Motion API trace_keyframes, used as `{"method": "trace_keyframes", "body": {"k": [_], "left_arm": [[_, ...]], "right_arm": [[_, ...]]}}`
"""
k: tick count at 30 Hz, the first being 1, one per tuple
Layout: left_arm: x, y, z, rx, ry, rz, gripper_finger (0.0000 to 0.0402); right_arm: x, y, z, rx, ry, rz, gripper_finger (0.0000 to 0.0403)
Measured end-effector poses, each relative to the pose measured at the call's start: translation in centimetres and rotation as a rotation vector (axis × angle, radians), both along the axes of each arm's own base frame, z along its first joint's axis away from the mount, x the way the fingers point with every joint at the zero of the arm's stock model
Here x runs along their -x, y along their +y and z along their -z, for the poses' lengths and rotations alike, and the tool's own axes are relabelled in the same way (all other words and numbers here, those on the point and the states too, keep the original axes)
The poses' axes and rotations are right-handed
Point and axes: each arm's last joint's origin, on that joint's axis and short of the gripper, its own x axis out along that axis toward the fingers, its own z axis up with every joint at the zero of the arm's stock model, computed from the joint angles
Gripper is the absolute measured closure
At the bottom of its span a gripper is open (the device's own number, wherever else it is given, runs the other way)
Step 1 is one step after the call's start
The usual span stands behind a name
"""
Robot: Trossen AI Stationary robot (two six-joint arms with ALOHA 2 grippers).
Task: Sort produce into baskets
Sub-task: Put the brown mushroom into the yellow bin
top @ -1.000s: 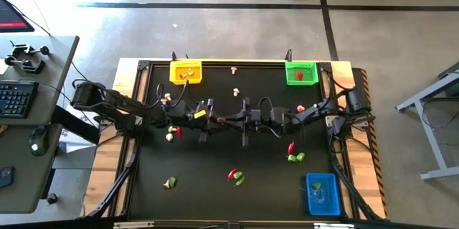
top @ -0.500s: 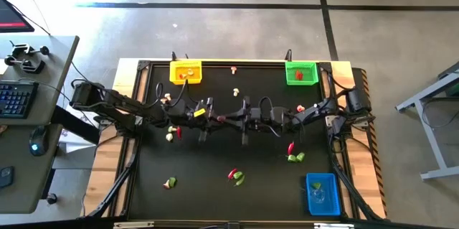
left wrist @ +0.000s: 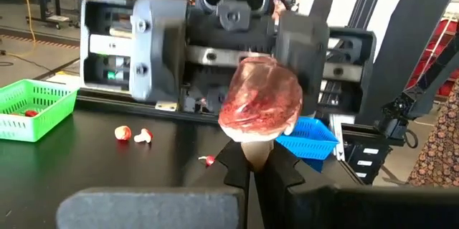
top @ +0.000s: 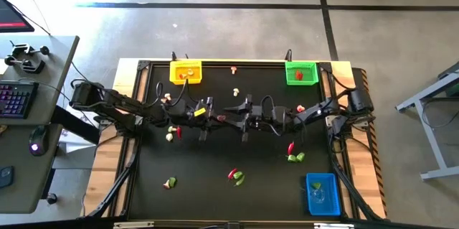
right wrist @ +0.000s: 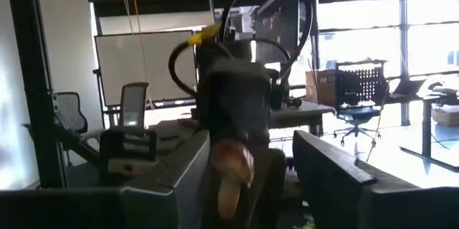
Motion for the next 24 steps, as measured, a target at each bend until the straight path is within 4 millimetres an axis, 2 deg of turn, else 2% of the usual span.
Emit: {"method": "trace_keyframes", "body": {"k": [6, 10, 15, 24], "left_arm": [[0.0, 0.0, 0.2, -0.017, 0.023, 0.0, 0.0401], [0.4, 0.8, 0.5, -0.024, 0.034, -0.026, 0.0401], [1.7, 3.0, 0.8, -0.024, 0.111, -0.143, 0.0401], [6.2, 8.3, 1.3, -0.024, 0.462, -0.547, 0.0401]], "right_arm": [[0.3, 0.0, -0.7, 0.023, -0.002, 0.01, 0.0212], [0.4, 0.0, -0.8, 0.043, 0.03, 0.014, 0.0211], [0.4, 0.0, -0.4, 0.03, 0.111, 0.032, 0.0212], [0.2, -0.2, 1.2, -0.022, 0.264, 0.086, 0.0213]]}}
